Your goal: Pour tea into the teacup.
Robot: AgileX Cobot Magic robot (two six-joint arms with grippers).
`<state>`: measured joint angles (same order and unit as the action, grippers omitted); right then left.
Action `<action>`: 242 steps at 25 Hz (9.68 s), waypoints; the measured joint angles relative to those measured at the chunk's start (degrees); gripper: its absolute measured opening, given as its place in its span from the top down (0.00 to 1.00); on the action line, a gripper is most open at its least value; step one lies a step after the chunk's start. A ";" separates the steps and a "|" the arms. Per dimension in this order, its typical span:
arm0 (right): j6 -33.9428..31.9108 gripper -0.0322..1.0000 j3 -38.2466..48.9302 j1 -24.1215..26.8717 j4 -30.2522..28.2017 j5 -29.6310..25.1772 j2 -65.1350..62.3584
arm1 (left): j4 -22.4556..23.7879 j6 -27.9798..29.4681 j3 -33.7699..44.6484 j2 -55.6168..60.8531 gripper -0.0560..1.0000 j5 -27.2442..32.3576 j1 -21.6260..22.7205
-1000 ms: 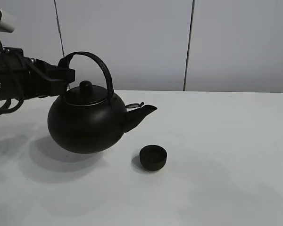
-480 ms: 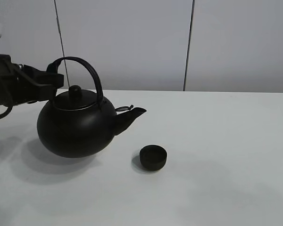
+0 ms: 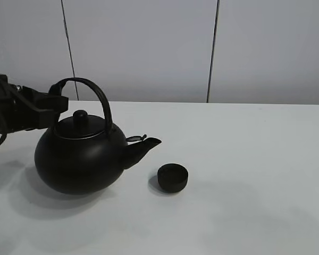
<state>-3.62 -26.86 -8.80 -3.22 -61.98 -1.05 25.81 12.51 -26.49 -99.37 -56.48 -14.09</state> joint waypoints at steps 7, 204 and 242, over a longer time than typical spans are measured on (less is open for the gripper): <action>0.00 0.45 0.00 0.00 0.00 0.00 0.00 | -1.36 -1.69 0.32 0.00 0.80 -0.05 0.00; 0.00 0.45 0.00 0.00 0.00 -0.01 0.00 | 22.81 42.42 -21.63 19.22 0.50 53.02 13.15; 0.00 0.45 0.00 0.00 0.00 -0.01 0.00 | -33.53 -17.82 -22.63 87.87 0.50 118.81 24.50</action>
<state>-3.62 -26.86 -8.80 -3.22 -61.99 -1.05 -7.72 -5.30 -49.12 -11.50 62.33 10.41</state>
